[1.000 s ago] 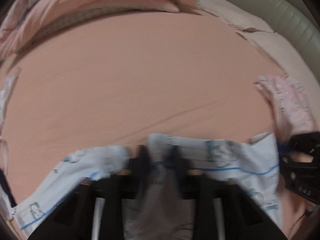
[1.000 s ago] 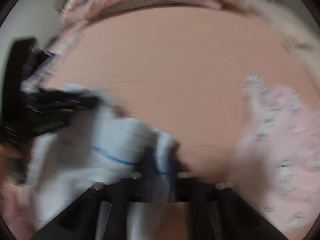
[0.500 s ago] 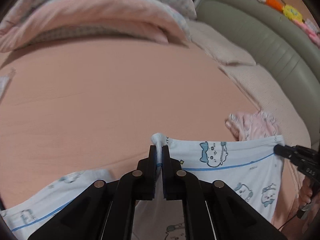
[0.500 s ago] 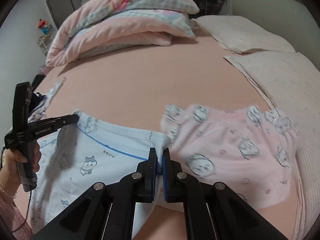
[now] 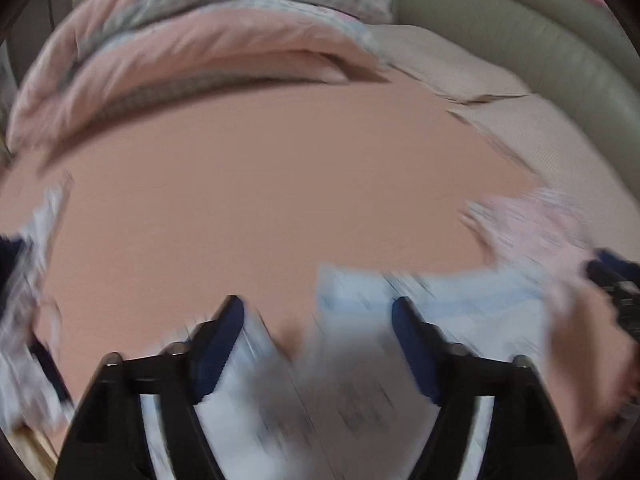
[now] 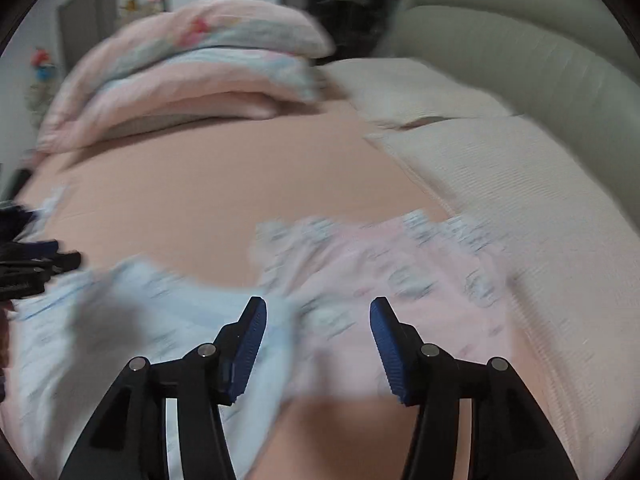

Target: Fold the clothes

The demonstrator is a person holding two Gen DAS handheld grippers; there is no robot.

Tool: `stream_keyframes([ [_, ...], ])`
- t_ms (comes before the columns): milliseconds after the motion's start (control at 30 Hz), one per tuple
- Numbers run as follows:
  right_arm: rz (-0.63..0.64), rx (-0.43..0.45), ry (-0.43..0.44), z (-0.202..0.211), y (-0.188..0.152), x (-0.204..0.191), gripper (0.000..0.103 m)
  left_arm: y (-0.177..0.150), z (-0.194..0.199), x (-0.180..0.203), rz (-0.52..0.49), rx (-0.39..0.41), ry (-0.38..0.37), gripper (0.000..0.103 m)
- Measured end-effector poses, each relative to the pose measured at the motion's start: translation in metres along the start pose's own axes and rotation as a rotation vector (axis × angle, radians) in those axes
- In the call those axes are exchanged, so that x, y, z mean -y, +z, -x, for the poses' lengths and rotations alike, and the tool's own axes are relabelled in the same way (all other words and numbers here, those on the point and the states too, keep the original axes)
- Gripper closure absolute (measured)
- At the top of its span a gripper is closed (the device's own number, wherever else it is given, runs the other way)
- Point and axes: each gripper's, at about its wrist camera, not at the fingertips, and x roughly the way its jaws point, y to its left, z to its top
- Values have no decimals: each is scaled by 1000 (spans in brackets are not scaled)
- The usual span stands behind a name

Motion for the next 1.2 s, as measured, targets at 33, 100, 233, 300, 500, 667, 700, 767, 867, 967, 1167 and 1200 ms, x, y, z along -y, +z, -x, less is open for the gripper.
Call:
stream_keyframes([
  [33,-3,-35,90,6,-10,-8,49,-18,9,1,15,-27,-14,27],
  [100,-1,-135,247,10,-37,-36,49,-60,25,8,20,-72,23,27],
  [233,158,-198,251,14,-100,-107,49,-142,48,20,-4,-62,118,39],
  [300,194,-264,266,16,-131,-127,49,-176,52,19,35,-87,143,55],
  [500,289,-313,158,15,-175,-124,49,-229,46,13,135,-99,122,57],
  [667,321,-310,28,26,-194,-107,48,-231,56,17,139,-111,175,56],
  [700,323,-306,10,30,-197,-103,47,-236,61,13,161,-106,177,56],
  [767,324,-314,-15,37,-201,-95,47,-244,70,5,206,-96,180,56],
  [867,256,-298,35,51,-197,-86,47,-257,84,-7,272,-81,185,57],
  [967,139,-209,153,63,-182,-84,46,-271,99,-19,339,-65,189,57],
  [1167,-7,-303,165,32,-185,-70,44,-312,108,-51,642,-69,-2,57],
  [1200,-35,-299,171,35,-188,-66,44,-318,109,-54,676,-67,-30,57],
])
